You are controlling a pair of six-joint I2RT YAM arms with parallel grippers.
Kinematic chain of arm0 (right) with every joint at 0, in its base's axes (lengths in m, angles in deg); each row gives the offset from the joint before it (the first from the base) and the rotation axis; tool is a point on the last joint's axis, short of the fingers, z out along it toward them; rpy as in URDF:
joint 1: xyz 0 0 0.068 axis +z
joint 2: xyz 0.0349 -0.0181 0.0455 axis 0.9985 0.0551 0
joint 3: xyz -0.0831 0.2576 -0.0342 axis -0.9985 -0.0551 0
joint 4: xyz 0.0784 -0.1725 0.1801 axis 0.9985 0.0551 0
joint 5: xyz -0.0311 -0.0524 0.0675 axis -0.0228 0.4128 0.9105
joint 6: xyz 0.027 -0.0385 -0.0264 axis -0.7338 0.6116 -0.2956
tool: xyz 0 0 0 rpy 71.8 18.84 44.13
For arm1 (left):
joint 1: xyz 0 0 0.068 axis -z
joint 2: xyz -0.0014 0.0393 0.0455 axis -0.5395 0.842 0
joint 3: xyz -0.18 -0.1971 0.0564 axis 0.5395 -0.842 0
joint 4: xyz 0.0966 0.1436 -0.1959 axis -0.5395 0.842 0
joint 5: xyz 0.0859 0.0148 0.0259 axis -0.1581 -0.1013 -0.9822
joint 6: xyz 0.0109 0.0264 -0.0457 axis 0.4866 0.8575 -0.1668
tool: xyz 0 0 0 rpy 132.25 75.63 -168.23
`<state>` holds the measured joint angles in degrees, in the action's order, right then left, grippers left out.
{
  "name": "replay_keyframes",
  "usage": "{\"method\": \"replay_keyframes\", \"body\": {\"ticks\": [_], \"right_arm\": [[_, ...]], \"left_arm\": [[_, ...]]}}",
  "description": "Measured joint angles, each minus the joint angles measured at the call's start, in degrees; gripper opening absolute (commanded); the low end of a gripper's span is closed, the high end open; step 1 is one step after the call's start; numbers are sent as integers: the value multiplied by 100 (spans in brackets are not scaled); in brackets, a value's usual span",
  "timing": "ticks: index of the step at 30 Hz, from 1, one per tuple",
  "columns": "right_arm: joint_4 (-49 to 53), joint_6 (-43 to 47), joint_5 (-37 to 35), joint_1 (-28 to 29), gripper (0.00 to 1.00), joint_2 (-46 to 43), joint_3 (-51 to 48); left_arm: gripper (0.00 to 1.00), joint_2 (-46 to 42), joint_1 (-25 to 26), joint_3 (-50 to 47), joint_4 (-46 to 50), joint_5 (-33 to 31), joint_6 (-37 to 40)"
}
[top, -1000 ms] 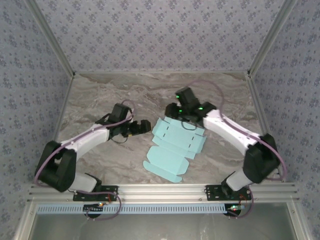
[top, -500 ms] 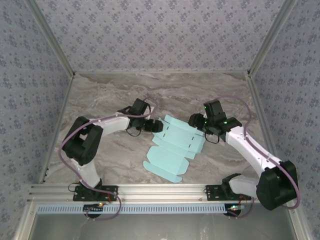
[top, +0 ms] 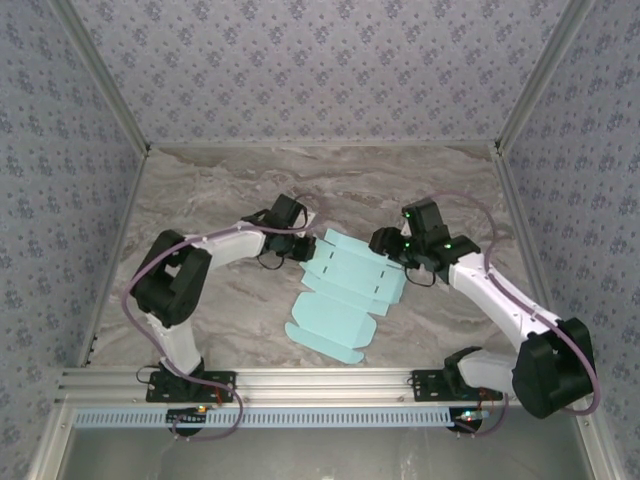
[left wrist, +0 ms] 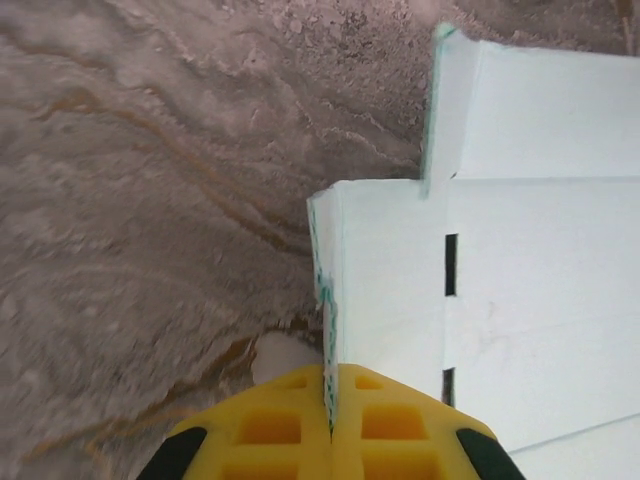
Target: Fold the paper box
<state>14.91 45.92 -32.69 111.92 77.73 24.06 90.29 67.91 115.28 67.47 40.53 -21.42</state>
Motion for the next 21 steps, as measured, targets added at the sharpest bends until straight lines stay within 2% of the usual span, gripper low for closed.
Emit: {"method": "replay_keyframes", "body": {"ticks": [4,7,9,10,11,15,21], "right_arm": [[-87,-61,-68,885,58,450,205],[-107,57,-282,1563,58,957,706],[-192,79,-402,1886,68,1300,1029],[-264,46,-472,2011,89,1471,1141],[-315,28,-533,2111,92,1631,1217],[-345,-116,-903,2444,92,2114,1292],[-63,-382,-1604,2894,92,2586,1532]], "left_arm": [[0,-507,-46,-214,-9,-68,-422],[0,-599,-179,-223,-35,118,-850],[0,-599,-299,-289,-94,306,-1132],[0,-605,-367,-361,-164,428,-1290],[0,-608,-435,-448,-225,542,-1443],[0,-643,-625,-789,-459,931,-1943],[0,-667,-651,-914,-656,1309,-2291]]}}
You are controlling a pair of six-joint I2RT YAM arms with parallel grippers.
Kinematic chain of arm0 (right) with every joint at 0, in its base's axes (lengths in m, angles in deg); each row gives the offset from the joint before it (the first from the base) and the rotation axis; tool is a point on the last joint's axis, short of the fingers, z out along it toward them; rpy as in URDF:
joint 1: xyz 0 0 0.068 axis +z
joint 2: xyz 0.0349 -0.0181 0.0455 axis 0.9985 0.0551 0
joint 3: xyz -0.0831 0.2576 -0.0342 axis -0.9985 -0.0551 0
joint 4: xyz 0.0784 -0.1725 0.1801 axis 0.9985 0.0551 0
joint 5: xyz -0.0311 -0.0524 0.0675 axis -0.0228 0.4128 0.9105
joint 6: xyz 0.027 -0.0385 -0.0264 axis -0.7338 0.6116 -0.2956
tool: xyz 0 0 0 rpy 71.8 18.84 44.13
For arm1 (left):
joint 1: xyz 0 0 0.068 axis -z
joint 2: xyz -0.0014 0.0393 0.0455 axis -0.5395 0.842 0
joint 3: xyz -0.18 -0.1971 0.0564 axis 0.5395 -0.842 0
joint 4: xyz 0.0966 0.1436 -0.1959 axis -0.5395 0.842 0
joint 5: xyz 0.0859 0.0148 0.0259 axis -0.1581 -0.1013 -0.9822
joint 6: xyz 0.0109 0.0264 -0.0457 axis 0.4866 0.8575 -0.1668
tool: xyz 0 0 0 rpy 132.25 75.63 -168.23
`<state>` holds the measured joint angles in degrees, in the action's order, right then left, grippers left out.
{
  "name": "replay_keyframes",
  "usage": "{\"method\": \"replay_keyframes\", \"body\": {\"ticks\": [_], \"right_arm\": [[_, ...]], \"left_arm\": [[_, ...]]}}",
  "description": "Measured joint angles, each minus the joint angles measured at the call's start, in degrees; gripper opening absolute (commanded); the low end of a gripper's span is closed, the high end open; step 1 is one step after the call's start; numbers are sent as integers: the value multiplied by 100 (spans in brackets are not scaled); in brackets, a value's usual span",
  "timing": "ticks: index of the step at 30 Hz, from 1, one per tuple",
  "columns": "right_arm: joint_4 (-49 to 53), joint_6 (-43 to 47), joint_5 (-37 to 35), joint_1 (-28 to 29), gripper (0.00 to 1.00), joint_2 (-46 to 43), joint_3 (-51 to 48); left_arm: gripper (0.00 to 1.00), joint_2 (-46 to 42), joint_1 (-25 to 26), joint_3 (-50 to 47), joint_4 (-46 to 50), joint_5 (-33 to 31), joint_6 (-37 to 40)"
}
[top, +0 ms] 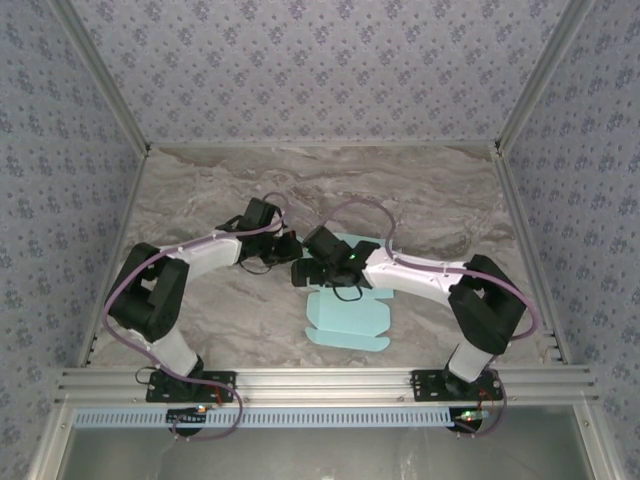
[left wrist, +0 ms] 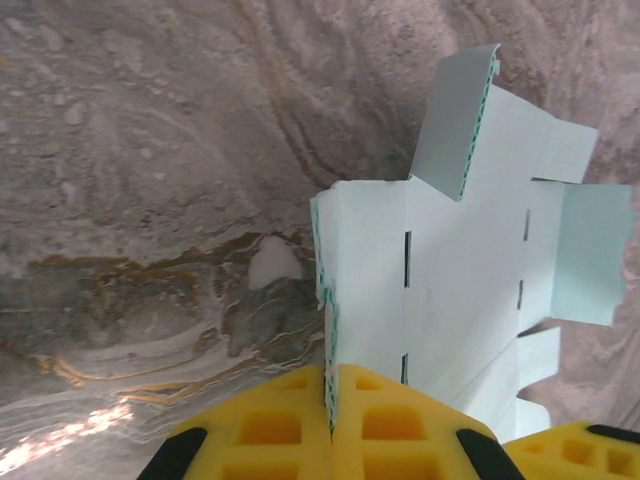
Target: Fold the paper box
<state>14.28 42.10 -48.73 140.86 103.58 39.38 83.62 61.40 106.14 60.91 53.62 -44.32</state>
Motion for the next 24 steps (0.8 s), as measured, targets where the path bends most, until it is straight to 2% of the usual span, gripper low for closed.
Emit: {"method": "replay_keyframes", "body": {"ticks": [7,11,24], "right_arm": [[221,-219,-466,24,90,284,144],[402,-439,-691,-26,86,291,142],[376,-804,-717,-402,83,-254,-356]], "left_arm": [[0,-85,-17,0,-87,168,-94],[0,-160,-26,0,-94,181,-94],[0,-595,-26,-439,-535,-63,59]]}}
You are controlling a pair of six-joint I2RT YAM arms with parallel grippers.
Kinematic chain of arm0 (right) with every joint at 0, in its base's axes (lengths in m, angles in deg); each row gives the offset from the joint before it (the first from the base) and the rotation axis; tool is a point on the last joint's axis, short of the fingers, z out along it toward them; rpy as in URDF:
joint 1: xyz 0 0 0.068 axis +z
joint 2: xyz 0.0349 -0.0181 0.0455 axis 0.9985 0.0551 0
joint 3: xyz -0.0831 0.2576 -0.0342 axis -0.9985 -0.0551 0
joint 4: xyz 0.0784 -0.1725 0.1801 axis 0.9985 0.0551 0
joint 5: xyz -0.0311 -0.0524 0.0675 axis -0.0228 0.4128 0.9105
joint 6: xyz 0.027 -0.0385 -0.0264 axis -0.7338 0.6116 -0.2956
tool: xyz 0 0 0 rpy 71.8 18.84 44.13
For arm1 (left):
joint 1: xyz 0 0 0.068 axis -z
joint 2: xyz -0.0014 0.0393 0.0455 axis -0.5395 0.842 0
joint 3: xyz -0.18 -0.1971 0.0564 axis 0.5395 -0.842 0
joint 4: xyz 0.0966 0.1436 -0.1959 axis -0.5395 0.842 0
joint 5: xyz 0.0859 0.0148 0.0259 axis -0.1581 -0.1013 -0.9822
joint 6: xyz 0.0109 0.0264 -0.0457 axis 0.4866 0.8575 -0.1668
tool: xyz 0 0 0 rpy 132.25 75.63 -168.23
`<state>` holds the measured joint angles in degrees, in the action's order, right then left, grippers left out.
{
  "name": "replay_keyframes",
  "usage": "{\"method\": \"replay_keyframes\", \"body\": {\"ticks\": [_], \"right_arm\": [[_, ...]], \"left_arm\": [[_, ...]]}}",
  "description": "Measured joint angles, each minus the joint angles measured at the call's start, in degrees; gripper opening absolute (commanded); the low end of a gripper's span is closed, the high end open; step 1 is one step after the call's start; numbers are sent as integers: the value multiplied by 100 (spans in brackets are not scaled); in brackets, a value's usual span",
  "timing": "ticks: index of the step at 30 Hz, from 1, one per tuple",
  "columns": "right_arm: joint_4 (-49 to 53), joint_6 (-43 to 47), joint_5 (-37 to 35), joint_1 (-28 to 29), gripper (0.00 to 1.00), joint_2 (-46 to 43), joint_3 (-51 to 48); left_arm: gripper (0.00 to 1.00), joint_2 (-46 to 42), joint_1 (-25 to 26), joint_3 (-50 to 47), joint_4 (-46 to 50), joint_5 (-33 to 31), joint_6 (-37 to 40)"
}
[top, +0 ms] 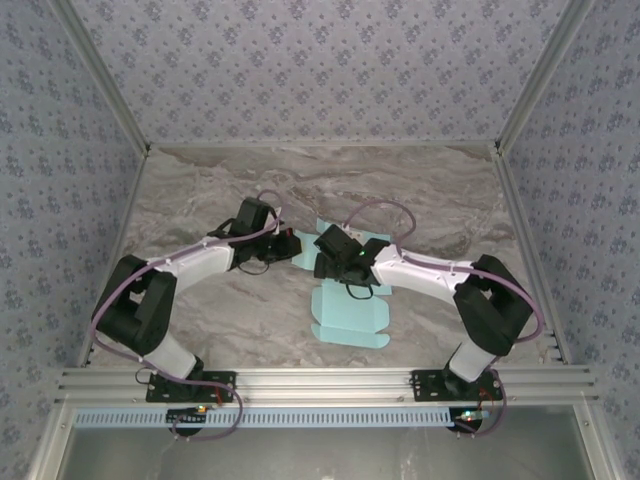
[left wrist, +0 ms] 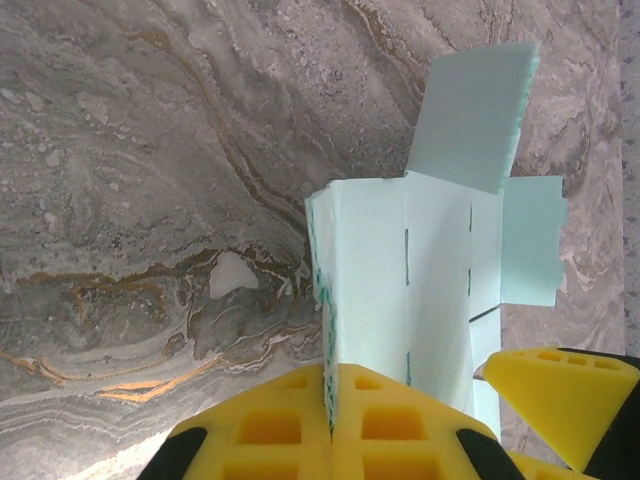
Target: Fold the paper box
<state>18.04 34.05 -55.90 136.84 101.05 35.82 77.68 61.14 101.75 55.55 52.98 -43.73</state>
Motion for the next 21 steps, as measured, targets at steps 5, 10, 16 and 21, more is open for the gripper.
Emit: {"method": "replay_keyframes", "body": {"ticks": [5,10,16,21], "right_arm": [[-22,-116,44,-11,83,-72,-42],[-17,-415,146,-57,83,-282,-42],[-35,-1226,361,-374,79,-857,-42],[-192,-2374,374,-684,82,-1222,-42]], "left_arm": [[0,-160,0,-413,-492,-103,0],[0,-262,0,-662,-835,-229,90],[0,-380,61,-817,-1187,-378,319],[0,-468,221,-1023,-1528,-511,492]]}}
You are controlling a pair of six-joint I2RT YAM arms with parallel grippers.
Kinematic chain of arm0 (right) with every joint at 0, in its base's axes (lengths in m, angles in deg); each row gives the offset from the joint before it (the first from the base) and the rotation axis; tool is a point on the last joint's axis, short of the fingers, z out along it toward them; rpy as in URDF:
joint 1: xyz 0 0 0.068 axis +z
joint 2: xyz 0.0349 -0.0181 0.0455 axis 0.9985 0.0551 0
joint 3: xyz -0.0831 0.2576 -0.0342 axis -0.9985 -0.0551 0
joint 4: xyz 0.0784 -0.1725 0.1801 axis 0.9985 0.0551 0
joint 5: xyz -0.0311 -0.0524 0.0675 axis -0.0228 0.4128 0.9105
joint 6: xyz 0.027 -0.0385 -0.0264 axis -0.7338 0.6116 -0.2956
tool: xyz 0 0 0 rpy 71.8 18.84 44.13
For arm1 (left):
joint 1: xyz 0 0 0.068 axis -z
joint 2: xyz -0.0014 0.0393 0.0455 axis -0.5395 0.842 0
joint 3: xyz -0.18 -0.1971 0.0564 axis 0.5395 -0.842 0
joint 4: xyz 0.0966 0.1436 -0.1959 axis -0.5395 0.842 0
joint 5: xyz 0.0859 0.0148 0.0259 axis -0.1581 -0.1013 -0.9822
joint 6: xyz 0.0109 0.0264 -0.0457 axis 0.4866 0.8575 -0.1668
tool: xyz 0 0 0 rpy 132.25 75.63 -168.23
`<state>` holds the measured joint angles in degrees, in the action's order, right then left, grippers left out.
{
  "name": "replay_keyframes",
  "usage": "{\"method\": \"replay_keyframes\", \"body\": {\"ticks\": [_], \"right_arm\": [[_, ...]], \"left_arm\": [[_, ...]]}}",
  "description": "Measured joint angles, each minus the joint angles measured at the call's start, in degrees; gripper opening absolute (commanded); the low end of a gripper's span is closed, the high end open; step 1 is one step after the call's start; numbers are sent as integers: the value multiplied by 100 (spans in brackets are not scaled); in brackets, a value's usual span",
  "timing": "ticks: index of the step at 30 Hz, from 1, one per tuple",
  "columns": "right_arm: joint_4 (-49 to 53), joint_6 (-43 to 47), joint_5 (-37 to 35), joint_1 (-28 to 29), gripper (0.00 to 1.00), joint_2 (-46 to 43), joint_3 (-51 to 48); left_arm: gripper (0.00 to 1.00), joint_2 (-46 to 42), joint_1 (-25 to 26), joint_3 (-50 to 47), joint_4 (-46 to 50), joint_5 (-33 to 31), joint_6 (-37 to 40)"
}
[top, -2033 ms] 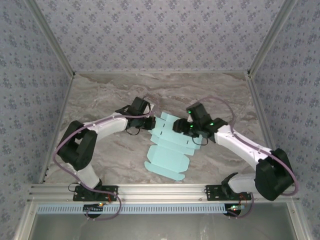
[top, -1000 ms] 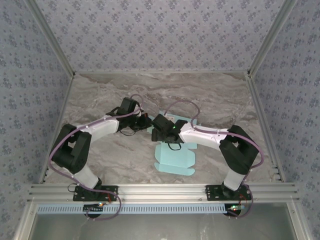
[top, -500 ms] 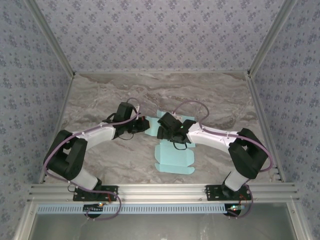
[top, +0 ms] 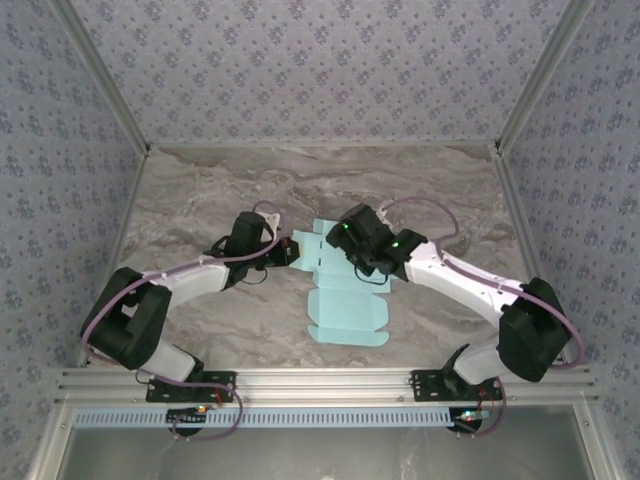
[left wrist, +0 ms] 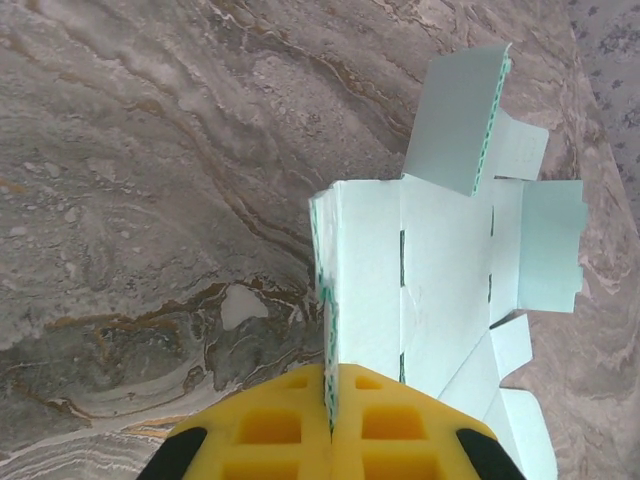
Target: Fold the paper box
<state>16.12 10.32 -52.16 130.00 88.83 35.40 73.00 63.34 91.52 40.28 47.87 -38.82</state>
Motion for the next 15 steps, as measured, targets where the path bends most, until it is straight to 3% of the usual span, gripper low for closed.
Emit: {"method": "replay_keyframes", "body": {"ticks": [3,5,15], "right_arm": [[-81,-678,146,-286,85,20,0],[-151,-1019,282,-516,100,68,0],[-262,-2205,520,-940,98,446,192]], "left_arm": [[0,-63,109,-127,-160,-105,133],[0,-122,186,-221,-289,-195,240],[0,-706,378,-850,-997,-566,566]]}}
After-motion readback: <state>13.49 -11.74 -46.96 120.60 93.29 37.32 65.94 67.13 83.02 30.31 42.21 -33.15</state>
